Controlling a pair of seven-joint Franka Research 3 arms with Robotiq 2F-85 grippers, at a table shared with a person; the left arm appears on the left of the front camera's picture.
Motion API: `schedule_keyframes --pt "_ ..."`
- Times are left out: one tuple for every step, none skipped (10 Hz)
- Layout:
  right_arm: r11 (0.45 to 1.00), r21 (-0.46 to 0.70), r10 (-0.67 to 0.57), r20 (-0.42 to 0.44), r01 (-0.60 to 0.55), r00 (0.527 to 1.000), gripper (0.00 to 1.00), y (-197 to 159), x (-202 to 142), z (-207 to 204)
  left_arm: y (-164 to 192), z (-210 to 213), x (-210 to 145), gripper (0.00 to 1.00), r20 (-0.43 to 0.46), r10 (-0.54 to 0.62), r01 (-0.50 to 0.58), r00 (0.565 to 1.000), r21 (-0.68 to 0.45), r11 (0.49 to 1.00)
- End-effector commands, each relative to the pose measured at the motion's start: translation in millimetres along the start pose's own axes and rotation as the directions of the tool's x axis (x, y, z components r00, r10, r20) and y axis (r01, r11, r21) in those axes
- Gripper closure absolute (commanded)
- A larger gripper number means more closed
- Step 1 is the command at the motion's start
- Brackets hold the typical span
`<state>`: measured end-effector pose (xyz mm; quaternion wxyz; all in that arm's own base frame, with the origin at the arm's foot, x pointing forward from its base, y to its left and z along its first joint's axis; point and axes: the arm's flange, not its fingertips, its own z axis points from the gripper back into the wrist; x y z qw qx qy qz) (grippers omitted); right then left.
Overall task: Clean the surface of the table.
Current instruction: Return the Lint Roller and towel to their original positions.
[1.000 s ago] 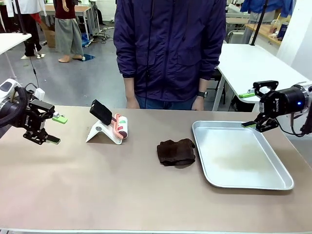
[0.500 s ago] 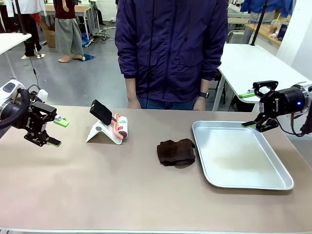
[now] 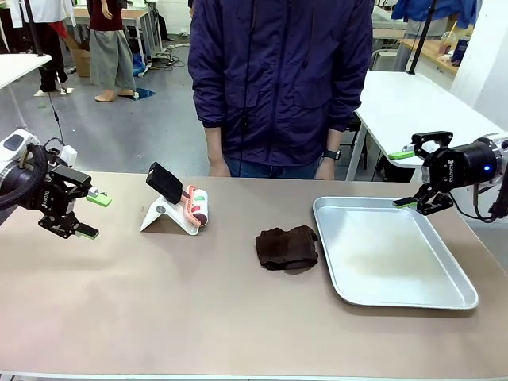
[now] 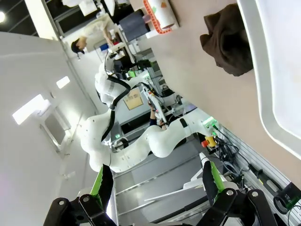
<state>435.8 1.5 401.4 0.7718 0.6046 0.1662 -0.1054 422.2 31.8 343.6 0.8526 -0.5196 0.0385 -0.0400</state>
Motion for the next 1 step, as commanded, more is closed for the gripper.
schedule_keyframes --pt "1.000 -0.006 -0.017 0.011 0.017 1.000 0.00 4.3 1.2 1.6 -1.2 -0.6 -6.4 0.00 0.000 -0.010 0.010 1.000 0.014 1.000"
